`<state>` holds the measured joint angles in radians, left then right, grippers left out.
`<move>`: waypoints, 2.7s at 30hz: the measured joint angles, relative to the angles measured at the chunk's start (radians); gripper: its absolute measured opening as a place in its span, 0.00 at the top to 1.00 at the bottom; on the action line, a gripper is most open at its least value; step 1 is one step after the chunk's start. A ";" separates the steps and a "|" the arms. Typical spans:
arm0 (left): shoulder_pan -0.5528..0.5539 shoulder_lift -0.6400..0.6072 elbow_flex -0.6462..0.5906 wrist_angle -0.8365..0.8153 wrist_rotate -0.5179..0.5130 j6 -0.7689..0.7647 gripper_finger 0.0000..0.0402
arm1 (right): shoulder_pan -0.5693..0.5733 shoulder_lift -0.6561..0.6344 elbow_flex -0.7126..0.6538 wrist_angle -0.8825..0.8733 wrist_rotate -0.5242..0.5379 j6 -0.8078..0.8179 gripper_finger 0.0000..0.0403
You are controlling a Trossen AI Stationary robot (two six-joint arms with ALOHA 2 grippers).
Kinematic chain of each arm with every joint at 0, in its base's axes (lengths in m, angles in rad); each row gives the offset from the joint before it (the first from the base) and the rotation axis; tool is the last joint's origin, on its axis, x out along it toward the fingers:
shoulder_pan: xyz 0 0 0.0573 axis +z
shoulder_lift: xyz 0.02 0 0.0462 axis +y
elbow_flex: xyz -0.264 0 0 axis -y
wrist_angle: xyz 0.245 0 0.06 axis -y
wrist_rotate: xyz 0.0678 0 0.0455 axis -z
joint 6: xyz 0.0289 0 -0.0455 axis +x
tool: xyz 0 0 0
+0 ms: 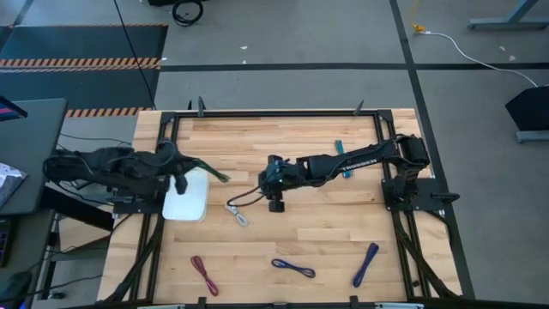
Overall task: Pick and place USB-C Cables
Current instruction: Put the green charger cable into the white bin
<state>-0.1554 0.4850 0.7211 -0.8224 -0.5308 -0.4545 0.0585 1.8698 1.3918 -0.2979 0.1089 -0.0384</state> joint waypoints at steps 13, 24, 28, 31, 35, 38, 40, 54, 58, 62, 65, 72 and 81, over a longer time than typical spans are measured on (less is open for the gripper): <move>0.001 0.213 0.255 -0.587 0.183 -0.399 0.93 | 0.016 0.000 0.000 -0.136 0.002 0.070 0.58; 0.001 0.432 0.254 -0.617 0.290 -0.360 0.92 | 0.018 0.000 0.000 -0.141 0.002 0.073 0.58; 0.001 0.479 0.254 -0.618 0.242 -0.345 0.85 | 0.018 0.000 0.000 -0.150 0.002 0.074 0.58; 0.001 0.497 0.254 -0.619 0.219 -0.344 0.77 | 0.019 0.000 0.000 -0.153 0.002 0.075 0.58; 0.001 0.506 0.254 -0.620 0.219 -0.344 0.67 | 0.021 0.000 0.000 -0.153 0.001 0.089 0.58; 0.001 0.505 0.254 -0.620 0.220 -0.344 0.61 | 0.023 0.000 0.000 -0.155 0.001 0.092 0.58; 0.001 0.505 0.254 -0.620 0.220 -0.344 0.58 | 0.026 0.000 0.000 -0.157 0.002 0.092 0.58; 0.001 0.505 0.253 -0.471 -0.131 -0.101 0.57 | 0.027 0.000 0.000 -0.097 0.002 0.088 0.58; 0.001 0.506 0.253 -0.276 -0.136 0.104 0.57 | 0.027 0.000 0.000 -0.094 0.002 0.088 0.58; 0.009 0.538 0.253 -0.194 -0.089 0.170 0.57 | 0.027 0.000 0.000 -0.100 0.002 0.088 0.58; 0.043 0.586 0.253 -0.230 -0.090 0.126 0.57 | 0.027 0.000 0.000 -0.103 0.002 0.088 0.58; 0.141 0.706 0.253 -0.235 -0.089 0.181 0.57 | 0.027 0.001 0.000 -0.108 0.002 0.088 0.58; 0.291 0.745 0.253 -0.158 0.062 0.309 0.57 | 0.046 0.001 0.000 -0.140 0.001 0.092 0.58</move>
<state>0.1356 1.2299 0.9741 -0.9799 -0.4691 -0.1456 0.1044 1.8706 1.3914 -0.4374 0.1101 0.0532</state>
